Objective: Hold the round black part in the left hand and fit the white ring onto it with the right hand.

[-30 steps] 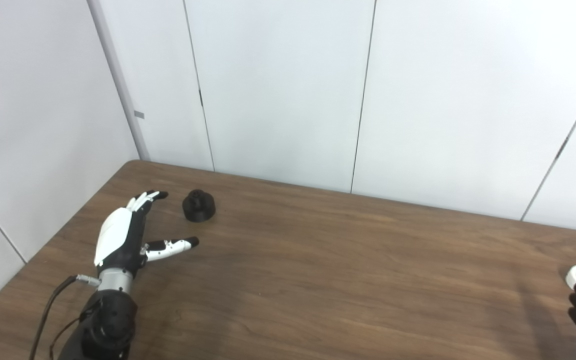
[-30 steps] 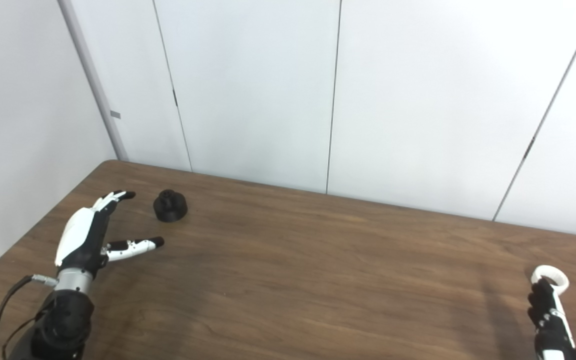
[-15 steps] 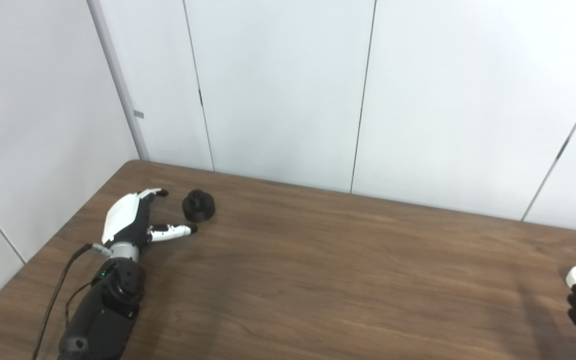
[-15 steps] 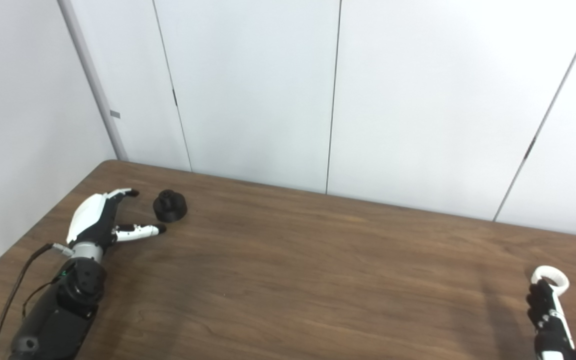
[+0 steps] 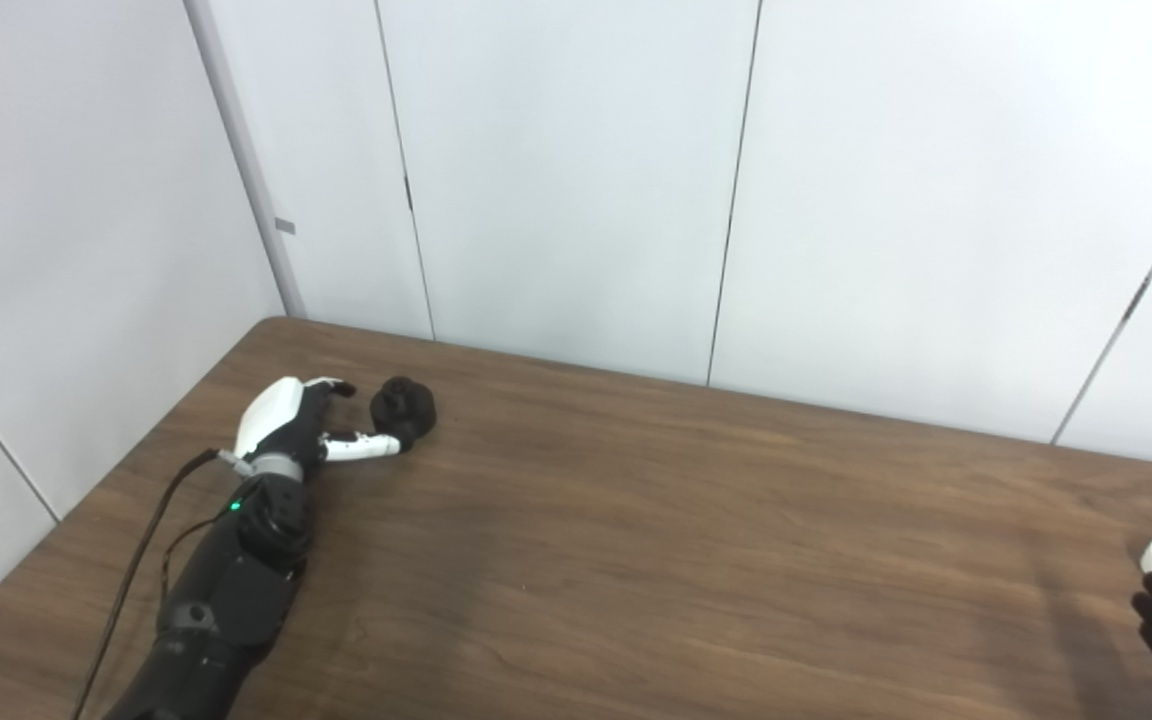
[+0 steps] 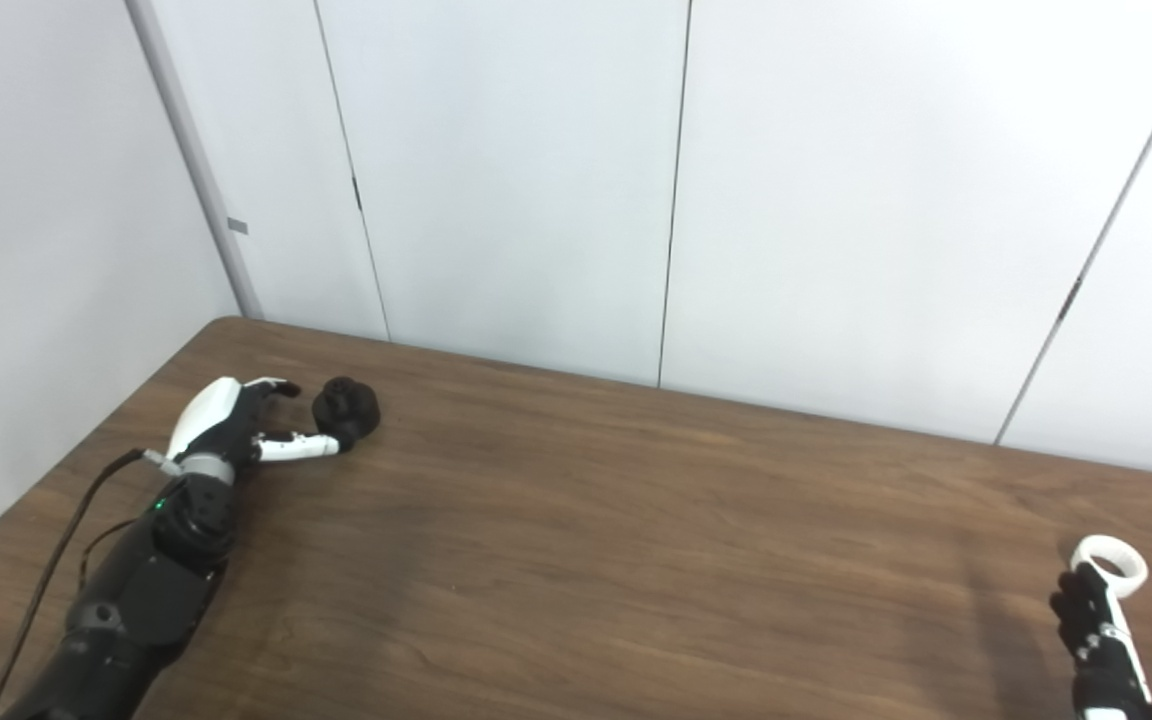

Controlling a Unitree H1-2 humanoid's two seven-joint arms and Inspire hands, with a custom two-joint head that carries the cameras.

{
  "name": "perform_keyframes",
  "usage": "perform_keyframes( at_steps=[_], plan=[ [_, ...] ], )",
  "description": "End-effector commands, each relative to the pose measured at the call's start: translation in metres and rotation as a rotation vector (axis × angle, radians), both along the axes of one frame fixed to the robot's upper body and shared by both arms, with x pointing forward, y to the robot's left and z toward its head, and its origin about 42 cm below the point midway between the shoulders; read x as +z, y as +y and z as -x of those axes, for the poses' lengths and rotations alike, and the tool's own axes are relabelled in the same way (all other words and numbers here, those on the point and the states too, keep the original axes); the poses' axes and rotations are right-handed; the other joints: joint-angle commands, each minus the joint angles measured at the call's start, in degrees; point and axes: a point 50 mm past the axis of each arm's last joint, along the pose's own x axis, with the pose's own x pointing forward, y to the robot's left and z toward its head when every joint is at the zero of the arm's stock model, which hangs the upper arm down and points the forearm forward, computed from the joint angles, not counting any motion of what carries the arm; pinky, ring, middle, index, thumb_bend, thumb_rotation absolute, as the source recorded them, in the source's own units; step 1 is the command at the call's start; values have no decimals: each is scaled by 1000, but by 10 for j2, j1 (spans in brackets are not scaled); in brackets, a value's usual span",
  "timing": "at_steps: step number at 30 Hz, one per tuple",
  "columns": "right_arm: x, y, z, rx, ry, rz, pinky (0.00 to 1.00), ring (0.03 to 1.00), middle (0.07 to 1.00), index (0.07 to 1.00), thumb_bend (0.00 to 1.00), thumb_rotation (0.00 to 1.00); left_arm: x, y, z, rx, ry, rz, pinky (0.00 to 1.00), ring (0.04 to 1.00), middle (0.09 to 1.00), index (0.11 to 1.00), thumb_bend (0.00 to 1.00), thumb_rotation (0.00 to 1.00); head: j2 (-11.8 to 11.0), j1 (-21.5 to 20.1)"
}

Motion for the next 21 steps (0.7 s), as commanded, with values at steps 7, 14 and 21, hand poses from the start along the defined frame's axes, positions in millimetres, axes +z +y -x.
perform_keyframes(
  at_steps=[7,14,21],
  plan=[
    [-45,12,36,-33,162,-70,1000,963,965,985,496,1000,33,0,-24,-21,-75,-46,1000,1000,944,827,1000,380,2,-1],
    [-44,13,37,-33,163,-70,1000,960,960,981,488,1000,31,-12,-27,-49,-91,-24,1000,1000,944,817,1000,350,5,-4],
    [-43,14,39,-38,162,-59,1000,959,961,982,486,1000,29,-17,-28,-47,-88,-21,1000,998,935,810,985,335,6,-6]
  ],
)
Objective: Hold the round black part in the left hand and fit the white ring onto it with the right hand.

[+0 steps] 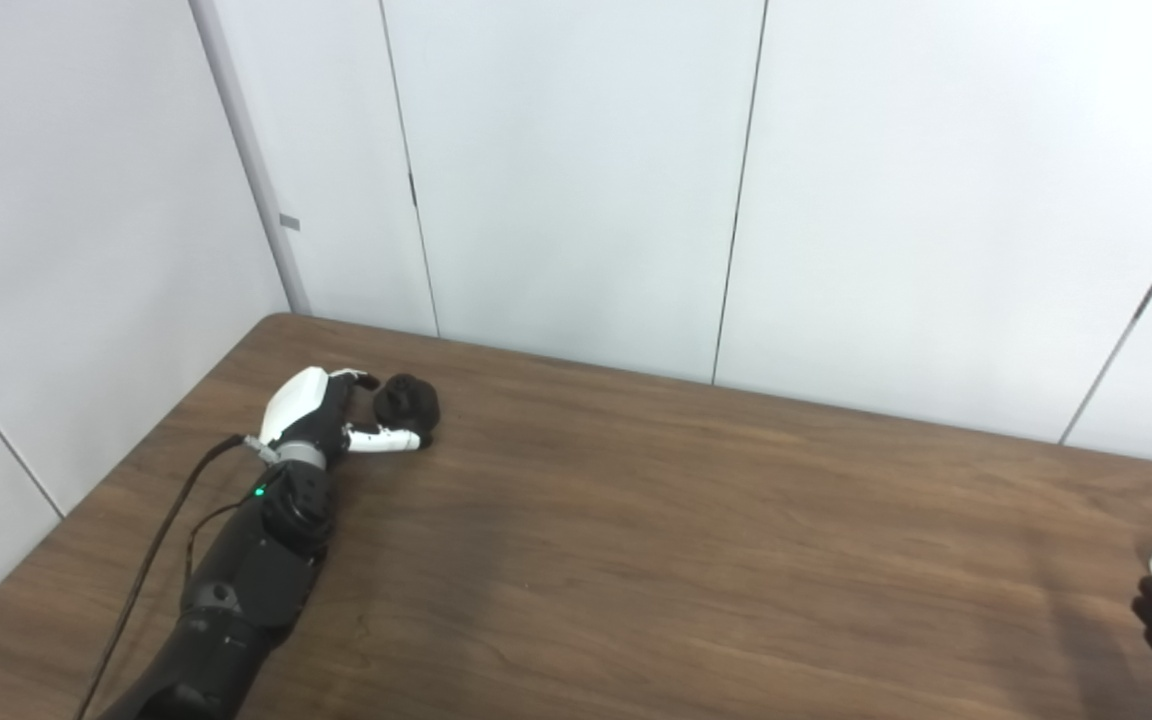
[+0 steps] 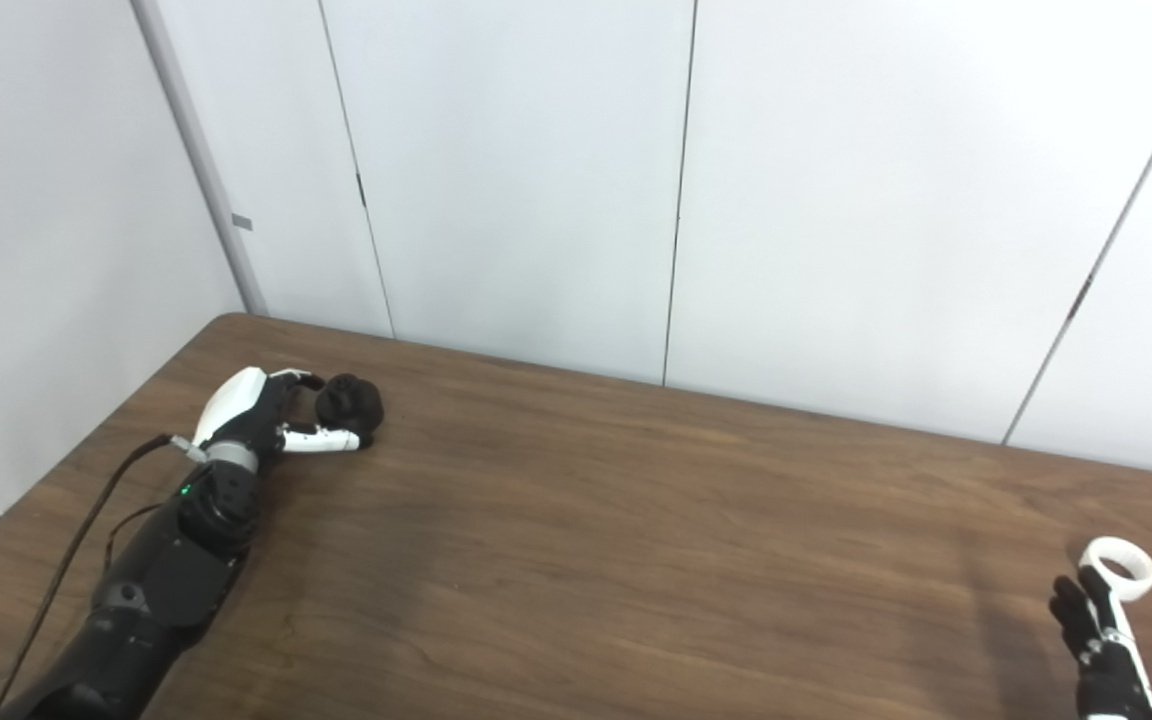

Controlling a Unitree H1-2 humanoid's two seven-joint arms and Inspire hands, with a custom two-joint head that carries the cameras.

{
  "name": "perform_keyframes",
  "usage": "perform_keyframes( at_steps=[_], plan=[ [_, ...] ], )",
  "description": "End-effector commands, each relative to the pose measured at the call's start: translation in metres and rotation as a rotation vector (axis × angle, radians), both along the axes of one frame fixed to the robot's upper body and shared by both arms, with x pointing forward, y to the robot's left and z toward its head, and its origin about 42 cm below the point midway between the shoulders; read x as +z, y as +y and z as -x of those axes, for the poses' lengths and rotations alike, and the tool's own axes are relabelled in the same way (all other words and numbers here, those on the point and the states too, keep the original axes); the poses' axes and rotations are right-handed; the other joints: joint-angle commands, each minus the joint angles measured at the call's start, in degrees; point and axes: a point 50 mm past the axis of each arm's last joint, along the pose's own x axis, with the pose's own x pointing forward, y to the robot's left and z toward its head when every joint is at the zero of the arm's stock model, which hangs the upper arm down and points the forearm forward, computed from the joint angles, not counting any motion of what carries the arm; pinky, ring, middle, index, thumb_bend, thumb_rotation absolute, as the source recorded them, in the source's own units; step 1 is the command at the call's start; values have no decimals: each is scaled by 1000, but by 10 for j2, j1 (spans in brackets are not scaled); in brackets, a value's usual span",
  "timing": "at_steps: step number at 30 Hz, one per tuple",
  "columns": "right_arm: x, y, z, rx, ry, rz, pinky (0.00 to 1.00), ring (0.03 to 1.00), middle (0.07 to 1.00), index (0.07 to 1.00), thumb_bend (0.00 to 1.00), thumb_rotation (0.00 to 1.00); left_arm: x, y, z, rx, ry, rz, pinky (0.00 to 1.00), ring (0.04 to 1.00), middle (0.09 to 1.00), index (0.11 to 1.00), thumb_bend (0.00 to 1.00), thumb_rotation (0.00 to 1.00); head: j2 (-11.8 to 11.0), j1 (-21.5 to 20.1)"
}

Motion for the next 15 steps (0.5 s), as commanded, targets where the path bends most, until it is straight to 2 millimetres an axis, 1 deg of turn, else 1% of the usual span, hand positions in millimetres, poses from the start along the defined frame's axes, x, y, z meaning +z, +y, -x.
perform_keyframes(
  at_steps=[1,5,15],
  plan=[
    [-45,14,33,-34,163,-73,1000,960,962,983,489,1000,28,-3,-15,-20,-82,-20,1000,996,933,809,984,333,0,1],
    [-45,14,33,-36,167,-70,1000,959,961,984,483,1000,27,-2,-15,-22,-84,-18,1000,993,928,798,985,323,0,1],
    [-44,15,33,-39,172,-74,1000,955,954,977,505,1000,28,-1,-16,-29,-80,-3,1000,989,920,790,979,316,1,-3]
  ],
)
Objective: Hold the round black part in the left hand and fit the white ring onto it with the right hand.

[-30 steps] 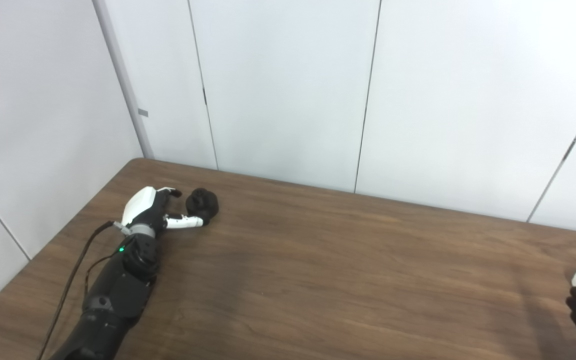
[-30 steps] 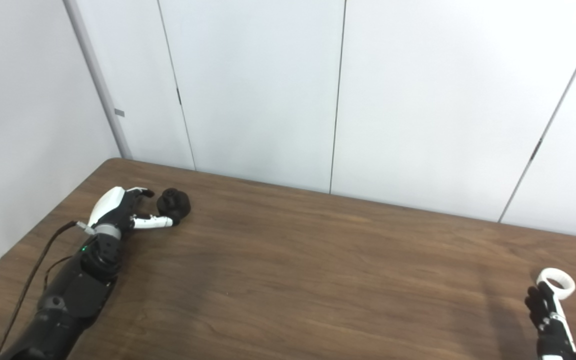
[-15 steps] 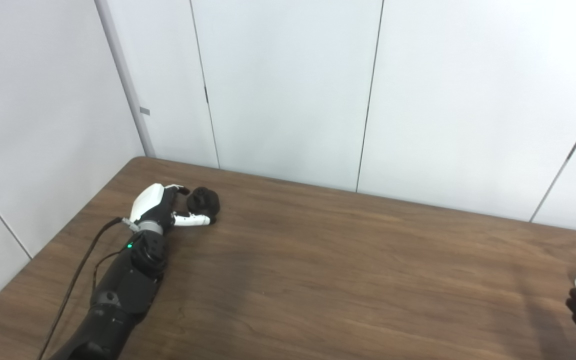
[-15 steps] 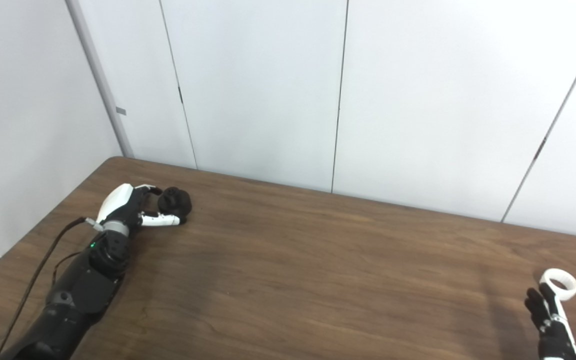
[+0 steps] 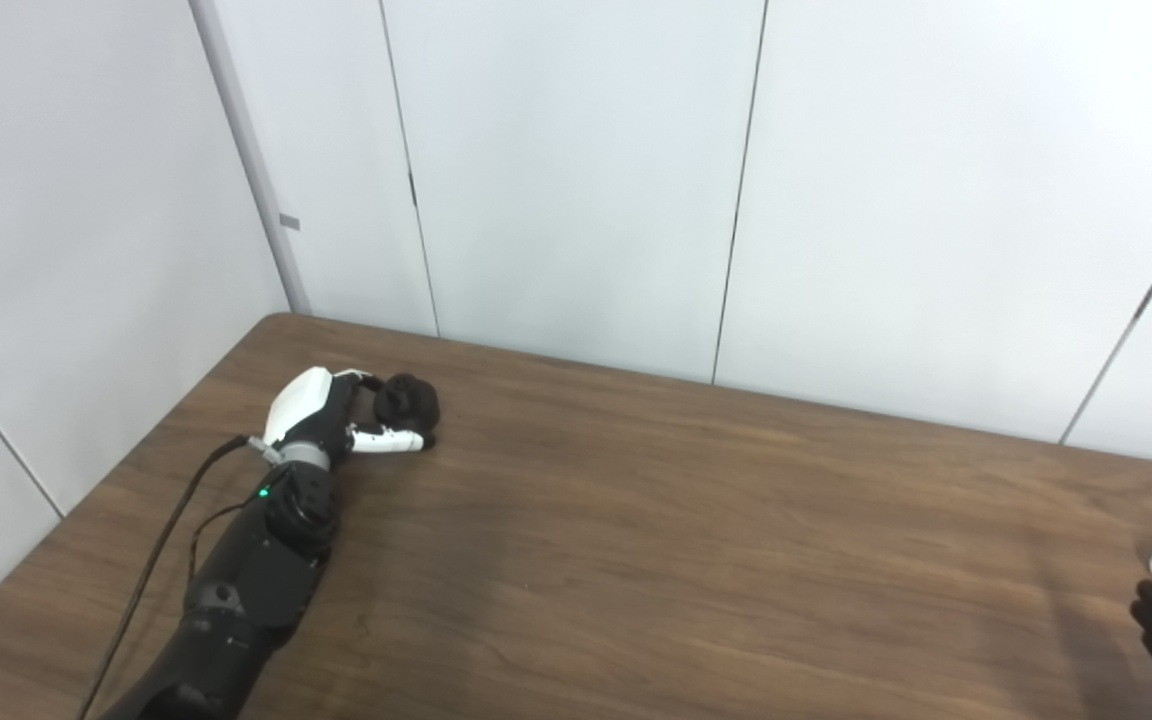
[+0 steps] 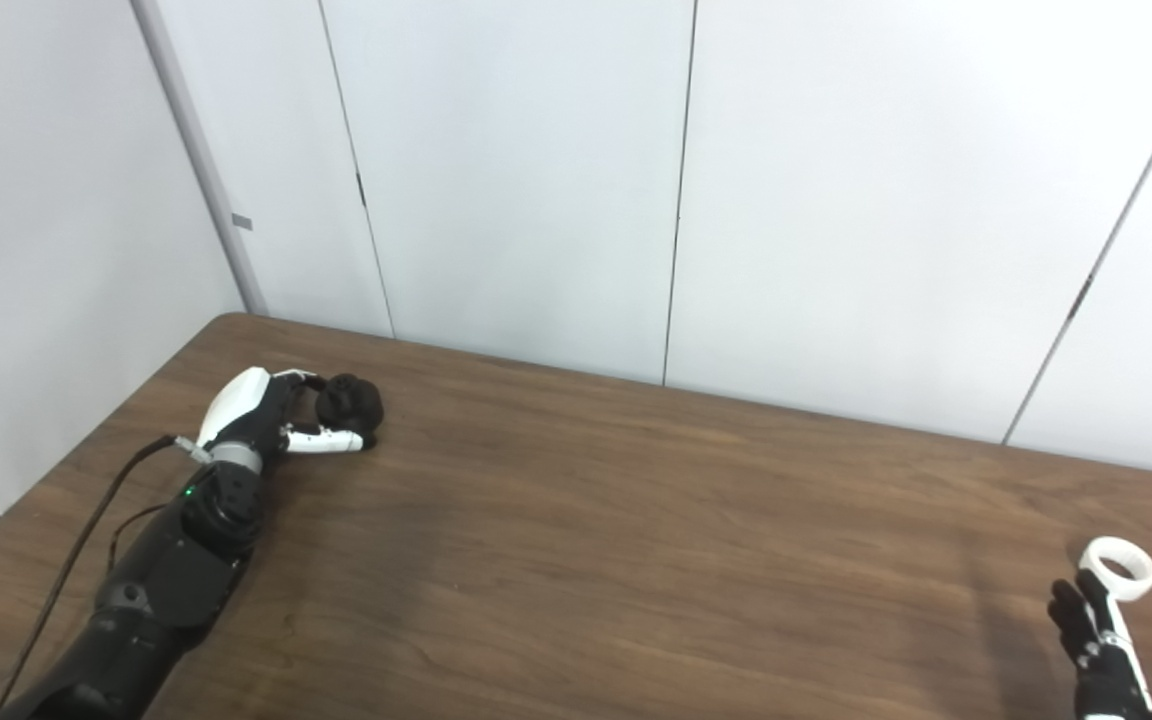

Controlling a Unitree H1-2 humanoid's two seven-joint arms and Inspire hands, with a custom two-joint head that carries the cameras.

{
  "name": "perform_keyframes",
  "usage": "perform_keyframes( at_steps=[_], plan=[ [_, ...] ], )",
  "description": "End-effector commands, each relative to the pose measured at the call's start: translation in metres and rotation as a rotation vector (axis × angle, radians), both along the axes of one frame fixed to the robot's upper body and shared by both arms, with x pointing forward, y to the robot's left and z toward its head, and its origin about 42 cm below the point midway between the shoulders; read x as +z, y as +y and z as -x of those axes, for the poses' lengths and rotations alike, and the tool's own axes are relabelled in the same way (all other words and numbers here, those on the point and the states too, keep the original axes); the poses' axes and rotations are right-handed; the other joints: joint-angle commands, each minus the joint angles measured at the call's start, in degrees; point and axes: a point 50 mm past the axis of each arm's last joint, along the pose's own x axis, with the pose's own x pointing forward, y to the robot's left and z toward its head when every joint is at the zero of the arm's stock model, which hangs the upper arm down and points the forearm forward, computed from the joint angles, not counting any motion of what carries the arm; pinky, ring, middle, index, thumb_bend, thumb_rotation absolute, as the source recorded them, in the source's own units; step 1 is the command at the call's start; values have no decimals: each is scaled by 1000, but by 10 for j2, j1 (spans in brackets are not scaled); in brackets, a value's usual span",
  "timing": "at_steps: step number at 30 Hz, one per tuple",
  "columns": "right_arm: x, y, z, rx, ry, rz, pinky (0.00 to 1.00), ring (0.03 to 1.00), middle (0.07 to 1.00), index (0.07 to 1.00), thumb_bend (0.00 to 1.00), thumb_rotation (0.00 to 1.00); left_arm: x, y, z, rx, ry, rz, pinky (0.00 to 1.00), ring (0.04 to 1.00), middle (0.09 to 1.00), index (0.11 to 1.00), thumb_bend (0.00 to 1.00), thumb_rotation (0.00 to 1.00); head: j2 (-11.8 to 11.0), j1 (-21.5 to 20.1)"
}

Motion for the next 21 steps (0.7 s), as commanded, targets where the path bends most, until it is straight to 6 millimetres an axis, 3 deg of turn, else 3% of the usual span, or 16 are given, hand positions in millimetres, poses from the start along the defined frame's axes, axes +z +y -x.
perform_keyframes(
  at_steps=[1,21],
  plan=[
    [-43,15,33,-37,158,-72,1000,955,953,976,506,1000,28,1,-15,-24,-74,-14,1000,989,920,790,978,315,1,0],
    [-43,16,35,-36,169,-53,1000,945,951,972,480,1000,27,-7,-17,-45,-84,16,1000,984,916,780,958,312,6,-3]
  ],
)
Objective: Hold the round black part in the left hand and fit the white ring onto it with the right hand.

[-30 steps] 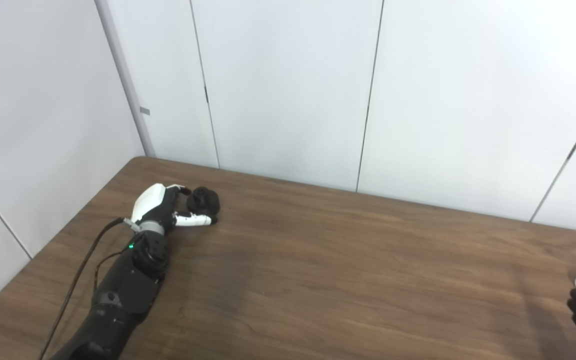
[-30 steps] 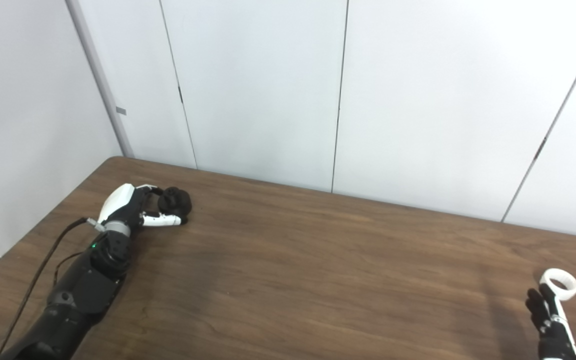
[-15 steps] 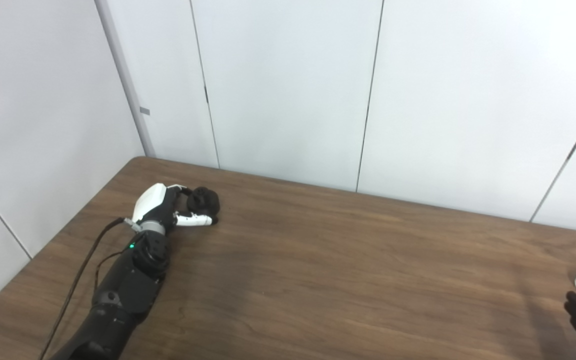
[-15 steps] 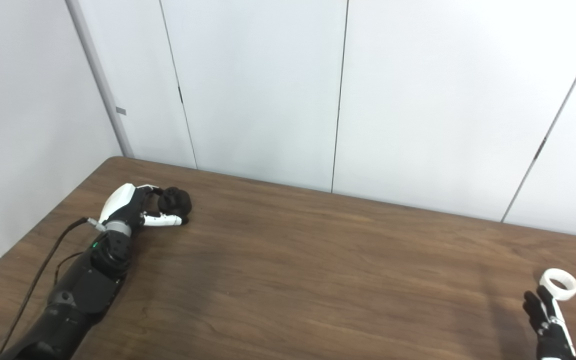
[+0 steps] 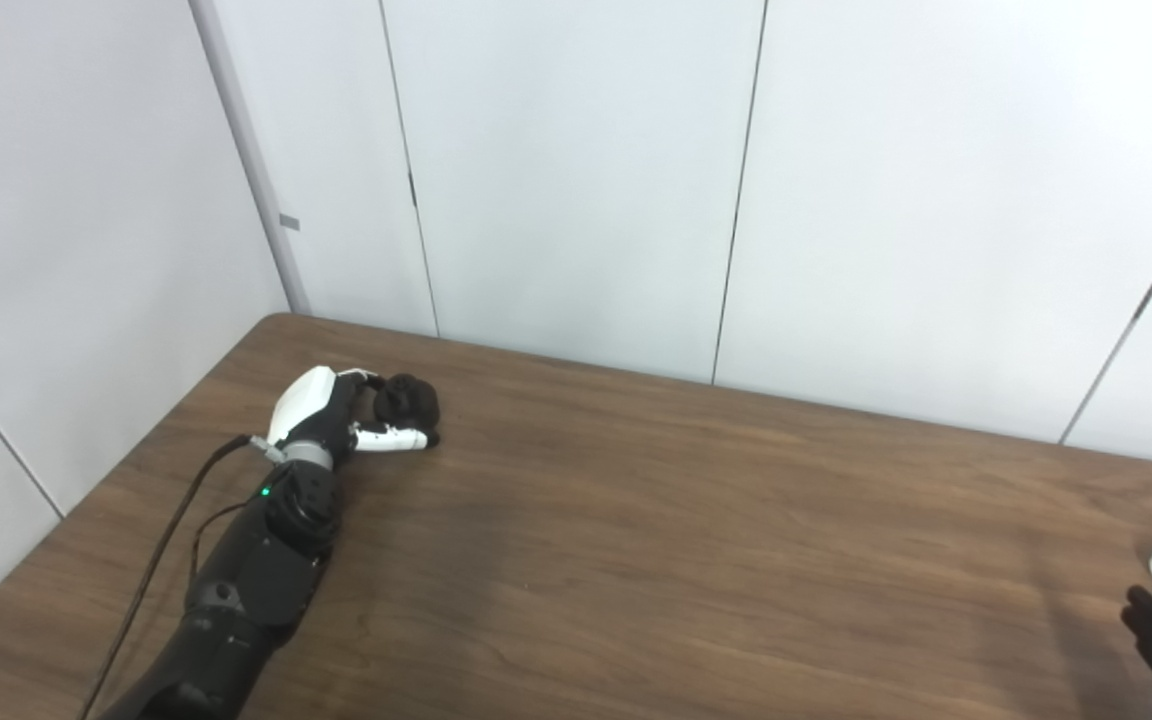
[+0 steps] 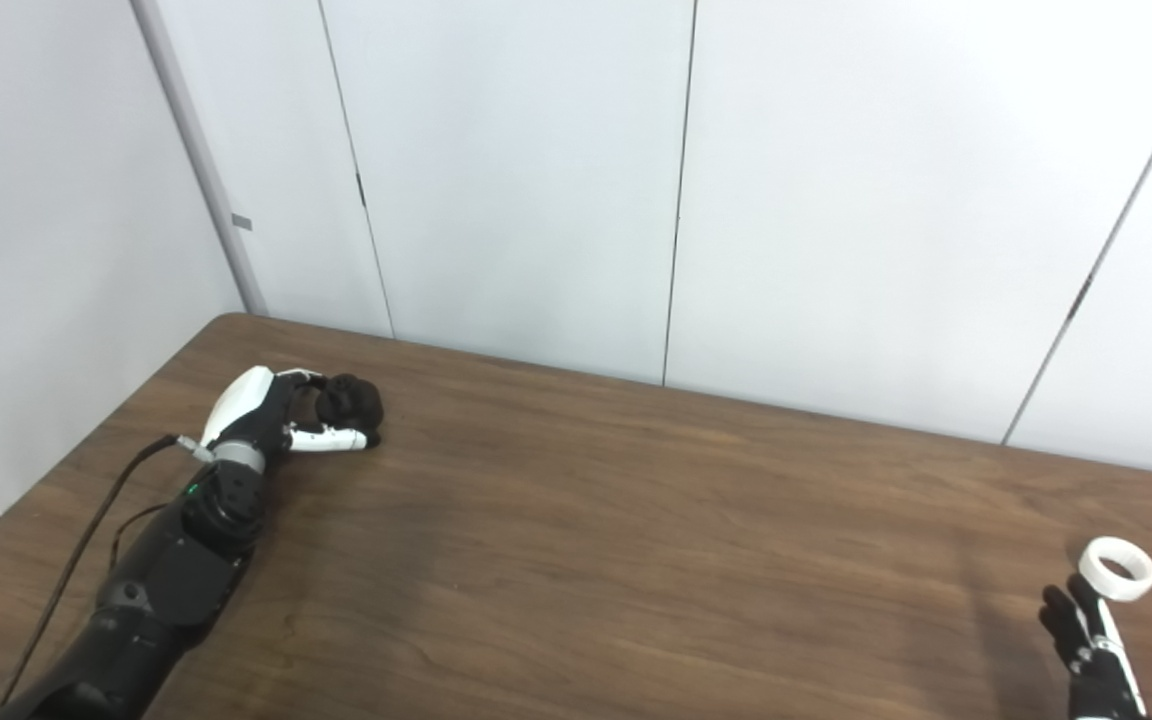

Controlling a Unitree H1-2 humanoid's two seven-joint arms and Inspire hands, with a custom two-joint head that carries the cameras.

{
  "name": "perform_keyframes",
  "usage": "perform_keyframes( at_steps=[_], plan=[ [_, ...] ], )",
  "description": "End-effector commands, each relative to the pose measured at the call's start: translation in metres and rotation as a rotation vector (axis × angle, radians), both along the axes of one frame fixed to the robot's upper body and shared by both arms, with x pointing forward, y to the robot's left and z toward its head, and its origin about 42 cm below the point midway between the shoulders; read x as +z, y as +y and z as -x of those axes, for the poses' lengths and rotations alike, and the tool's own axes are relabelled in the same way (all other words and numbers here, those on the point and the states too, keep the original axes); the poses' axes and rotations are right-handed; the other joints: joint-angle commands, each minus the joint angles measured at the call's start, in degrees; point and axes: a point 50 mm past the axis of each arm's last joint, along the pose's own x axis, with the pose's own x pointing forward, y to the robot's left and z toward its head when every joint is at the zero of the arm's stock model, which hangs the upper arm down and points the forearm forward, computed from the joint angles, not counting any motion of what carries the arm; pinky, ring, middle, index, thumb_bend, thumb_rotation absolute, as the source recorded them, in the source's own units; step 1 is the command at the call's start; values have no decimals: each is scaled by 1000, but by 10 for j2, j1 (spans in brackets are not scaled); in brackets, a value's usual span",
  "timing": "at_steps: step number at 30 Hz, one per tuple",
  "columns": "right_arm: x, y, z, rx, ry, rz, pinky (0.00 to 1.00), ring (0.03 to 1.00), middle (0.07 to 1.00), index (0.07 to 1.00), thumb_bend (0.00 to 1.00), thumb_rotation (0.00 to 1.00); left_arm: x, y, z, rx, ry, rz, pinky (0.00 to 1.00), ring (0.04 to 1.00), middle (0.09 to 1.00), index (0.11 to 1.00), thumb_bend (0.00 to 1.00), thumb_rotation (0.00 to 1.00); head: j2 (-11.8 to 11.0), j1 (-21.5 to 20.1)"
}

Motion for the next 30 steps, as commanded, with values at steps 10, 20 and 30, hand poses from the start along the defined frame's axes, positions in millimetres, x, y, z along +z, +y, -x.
perform_keyframes(
  at_steps=[10,20,30],
  plan=[
    [-42,12,33,-31,155,-47,1000,936,951,971,481,1000,26,-2,-15,-22,-72,-11,1000,982,912,773,962,300,2,-1],
    [-42,13,32,-39,158,-61,999,933,946,965,506,1000,25,-2,-17,-5,-109,-25,1000,937,836,512,593,85,1,-1],
    [-43,13,32,-30,158,-75,1000,943,955,975,488,1000,24,-1,-14,-12,-151,-72,889,898,775,483,520,43,1,-1]
  ],
)
